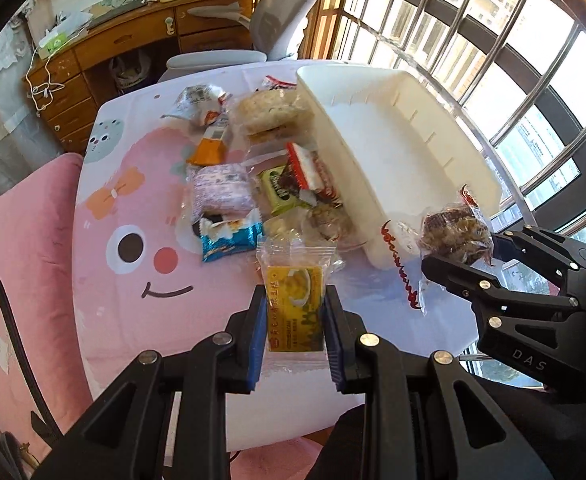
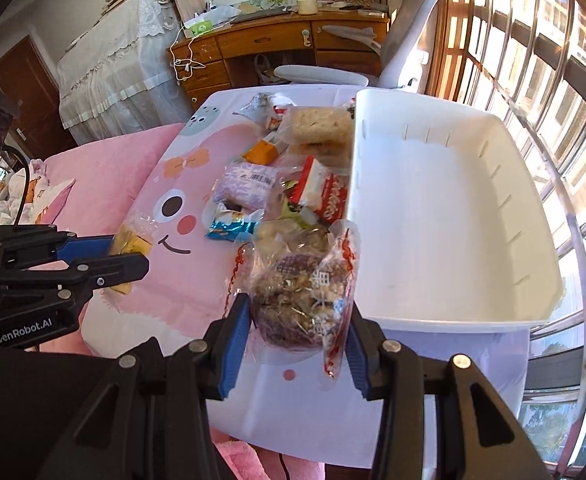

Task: Organize snacks
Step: 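Carry both snacks over the white basket and open both tools to drop them, then withdraw both open tools from the basket back toward the snack pile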

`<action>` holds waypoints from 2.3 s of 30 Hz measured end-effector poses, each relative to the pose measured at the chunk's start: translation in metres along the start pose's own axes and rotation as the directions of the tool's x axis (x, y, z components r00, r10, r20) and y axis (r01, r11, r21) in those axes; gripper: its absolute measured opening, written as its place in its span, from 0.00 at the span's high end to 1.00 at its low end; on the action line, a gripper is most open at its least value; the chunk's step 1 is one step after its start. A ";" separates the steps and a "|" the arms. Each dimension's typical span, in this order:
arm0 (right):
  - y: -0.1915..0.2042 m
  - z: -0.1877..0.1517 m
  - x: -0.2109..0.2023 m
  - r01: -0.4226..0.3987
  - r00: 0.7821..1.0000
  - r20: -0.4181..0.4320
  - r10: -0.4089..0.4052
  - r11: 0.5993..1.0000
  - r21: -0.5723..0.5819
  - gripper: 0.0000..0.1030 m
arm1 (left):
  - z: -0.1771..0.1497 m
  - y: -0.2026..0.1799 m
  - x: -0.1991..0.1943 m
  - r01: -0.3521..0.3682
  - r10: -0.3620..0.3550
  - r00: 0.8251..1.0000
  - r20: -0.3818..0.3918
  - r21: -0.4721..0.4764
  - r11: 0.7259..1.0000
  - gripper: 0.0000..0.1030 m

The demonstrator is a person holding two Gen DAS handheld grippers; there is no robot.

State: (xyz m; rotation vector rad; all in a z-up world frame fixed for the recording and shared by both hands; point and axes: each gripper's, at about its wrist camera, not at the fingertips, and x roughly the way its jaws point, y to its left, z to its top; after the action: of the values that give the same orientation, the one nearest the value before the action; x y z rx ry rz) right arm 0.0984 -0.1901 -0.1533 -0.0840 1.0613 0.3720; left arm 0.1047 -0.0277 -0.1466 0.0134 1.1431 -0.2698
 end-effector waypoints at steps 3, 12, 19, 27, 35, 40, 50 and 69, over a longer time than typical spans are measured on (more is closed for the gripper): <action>-0.022 0.004 -0.008 0.010 1.000 0.016 -0.010 1.000 -0.010 0.57 | 0.015 -0.025 0.003 0.006 -0.006 1.000 0.023 0.018 1.000 0.76; -0.083 0.017 -0.025 0.040 0.998 0.054 -0.040 0.999 0.004 0.57 | 0.058 -0.079 0.014 0.035 -0.038 0.997 0.069 0.049 0.998 0.76; -0.121 0.025 -0.030 0.058 0.996 0.061 -0.060 0.998 0.031 0.57 | 0.088 -0.113 0.024 0.074 -0.081 0.991 0.106 0.071 0.995 0.76; -0.152 0.028 -0.034 0.067 0.996 0.060 -0.072 0.995 0.069 0.57 | 0.109 -0.139 0.029 0.099 -0.112 0.982 0.154 0.087 0.991 0.76; -0.159 0.026 -0.030 0.038 0.999 0.036 -0.041 0.996 0.083 0.48 | 0.106 -0.137 0.030 0.080 -0.086 0.984 0.157 0.046 0.996 0.52; -0.154 0.023 -0.027 0.018 1.000 0.020 -0.020 0.997 0.081 0.48 | 0.098 -0.134 0.027 0.070 -0.073 0.986 0.147 0.027 0.997 0.50; -0.135 0.013 -0.019 -0.023 1.000 -0.011 0.024 0.997 0.080 0.47 | 0.078 -0.115 0.024 0.046 -0.044 0.993 0.112 -0.019 0.999 0.50; -0.078 -0.001 -0.003 -0.046 0.996 -0.067 0.059 0.983 0.177 0.48 | 0.030 -0.035 0.012 0.022 -0.019 0.999 0.028 -0.088 0.996 0.50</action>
State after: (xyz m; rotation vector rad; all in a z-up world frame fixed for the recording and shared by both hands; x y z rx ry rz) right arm 0.1231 -0.2635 -0.1598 0.0893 1.1648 0.3235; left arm 0.1287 -0.0688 -0.1407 -0.0803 1.1275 -0.2367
